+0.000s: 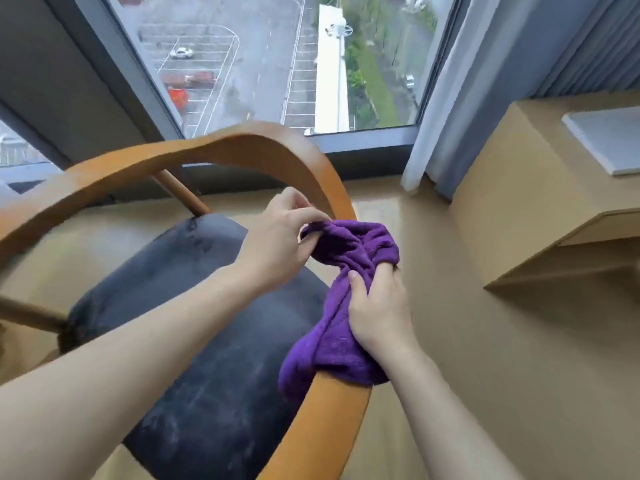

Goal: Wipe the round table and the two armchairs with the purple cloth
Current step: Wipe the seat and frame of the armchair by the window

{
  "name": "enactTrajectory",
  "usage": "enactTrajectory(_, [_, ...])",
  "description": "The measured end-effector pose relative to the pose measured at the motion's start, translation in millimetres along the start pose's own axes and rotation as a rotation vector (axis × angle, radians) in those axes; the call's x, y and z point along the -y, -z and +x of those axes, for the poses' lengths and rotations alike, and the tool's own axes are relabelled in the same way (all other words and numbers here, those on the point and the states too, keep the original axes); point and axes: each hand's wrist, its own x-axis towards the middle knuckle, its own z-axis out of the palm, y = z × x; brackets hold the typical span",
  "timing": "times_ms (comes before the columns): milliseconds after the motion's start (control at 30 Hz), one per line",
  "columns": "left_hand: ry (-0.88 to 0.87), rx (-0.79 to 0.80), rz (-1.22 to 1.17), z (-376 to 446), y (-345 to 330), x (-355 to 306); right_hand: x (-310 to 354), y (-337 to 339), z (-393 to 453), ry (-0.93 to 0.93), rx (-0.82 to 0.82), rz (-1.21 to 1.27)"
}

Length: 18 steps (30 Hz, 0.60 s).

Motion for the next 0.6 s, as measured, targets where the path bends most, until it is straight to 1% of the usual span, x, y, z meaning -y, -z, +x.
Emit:
enactTrajectory(167, [0.087, 0.025, -0.003, 21.9, 9.9, -4.0, 13.5, 2.3, 6.4, -0.052, 0.043, 0.003])
enactTrajectory(267, [0.144, 0.023, 0.015, 37.2, 11.7, -6.5, 14.5, 5.1, 10.0, -0.047, 0.087, -0.053])
enactTrajectory(400, [0.19, -0.065, 0.127, 65.1, 12.4, 2.2, 24.5, -2.8, 72.4, 0.027, 0.2, -0.134])
enactTrajectory(467, [0.232, -0.115, 0.168, 83.0, 14.5, 10.4, 30.7, -9.3, 106.9, 0.066, 0.205, -0.12])
enactTrajectory(567, [0.297, -0.087, 0.182, 117.5, 21.1, 25.0, 35.2, -16.0, 128.9, 0.136, 0.204, -0.04])
enactTrajectory(600, [0.331, -0.081, 0.177, 126.5, 22.5, 29.0, 32.2, -18.8, 128.8, 0.132, 0.211, -0.005])
